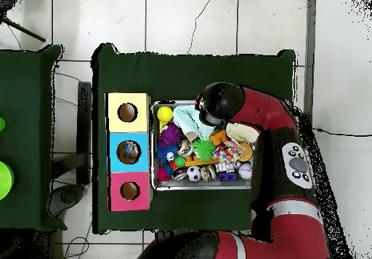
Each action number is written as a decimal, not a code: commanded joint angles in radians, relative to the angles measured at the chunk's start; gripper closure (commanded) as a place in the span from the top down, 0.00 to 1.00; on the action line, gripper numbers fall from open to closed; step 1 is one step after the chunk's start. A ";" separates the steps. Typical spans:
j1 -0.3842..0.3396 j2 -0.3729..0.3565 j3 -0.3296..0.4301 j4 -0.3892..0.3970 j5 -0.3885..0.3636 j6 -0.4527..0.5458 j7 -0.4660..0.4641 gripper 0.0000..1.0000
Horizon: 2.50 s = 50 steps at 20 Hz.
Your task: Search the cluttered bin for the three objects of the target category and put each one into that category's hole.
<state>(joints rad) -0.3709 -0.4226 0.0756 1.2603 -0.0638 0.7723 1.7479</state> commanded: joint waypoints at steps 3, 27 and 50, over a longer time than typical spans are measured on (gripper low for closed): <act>-0.059 -0.025 0.103 0.036 -0.070 0.054 -0.165 1.00; -0.116 -0.064 0.108 0.219 -0.157 -0.064 -0.049 1.00; -0.047 -0.025 0.091 0.176 -0.122 -0.016 0.050 1.00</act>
<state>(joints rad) -0.4551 -0.5008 0.1029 1.4575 -0.1930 0.7030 1.7479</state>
